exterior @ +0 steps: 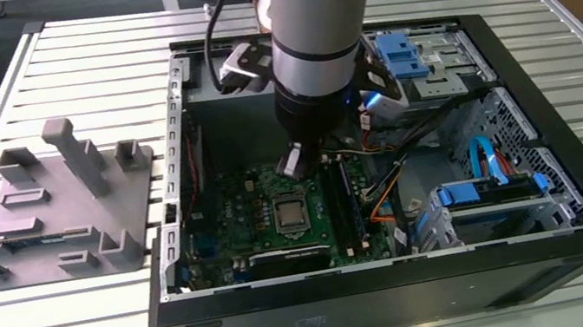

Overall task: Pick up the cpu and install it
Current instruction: 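Install the first cpu locking lever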

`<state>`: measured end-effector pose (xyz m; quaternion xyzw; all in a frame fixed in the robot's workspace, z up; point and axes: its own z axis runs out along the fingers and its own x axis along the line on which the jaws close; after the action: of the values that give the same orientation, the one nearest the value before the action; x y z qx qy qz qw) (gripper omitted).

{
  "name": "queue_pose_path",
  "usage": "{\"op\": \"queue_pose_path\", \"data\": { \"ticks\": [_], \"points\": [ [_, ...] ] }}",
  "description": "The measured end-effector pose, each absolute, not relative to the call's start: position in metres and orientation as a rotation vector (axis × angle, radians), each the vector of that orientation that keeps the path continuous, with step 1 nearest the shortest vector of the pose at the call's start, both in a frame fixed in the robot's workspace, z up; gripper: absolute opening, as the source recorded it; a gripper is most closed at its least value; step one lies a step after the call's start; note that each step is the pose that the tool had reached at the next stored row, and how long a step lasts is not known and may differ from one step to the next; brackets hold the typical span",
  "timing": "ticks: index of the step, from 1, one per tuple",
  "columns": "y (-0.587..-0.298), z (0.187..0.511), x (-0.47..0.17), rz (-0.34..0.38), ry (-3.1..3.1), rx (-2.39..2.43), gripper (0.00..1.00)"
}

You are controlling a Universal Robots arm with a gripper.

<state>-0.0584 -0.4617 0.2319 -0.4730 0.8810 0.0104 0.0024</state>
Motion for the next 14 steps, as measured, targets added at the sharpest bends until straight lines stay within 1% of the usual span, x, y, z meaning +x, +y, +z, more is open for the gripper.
{"op": "queue_pose_path", "data": {
  "ticks": [14],
  "points": [
    [-0.4624,0.2262,-0.0584,-0.047,2.833,-1.387,0.11]
  ]
}}
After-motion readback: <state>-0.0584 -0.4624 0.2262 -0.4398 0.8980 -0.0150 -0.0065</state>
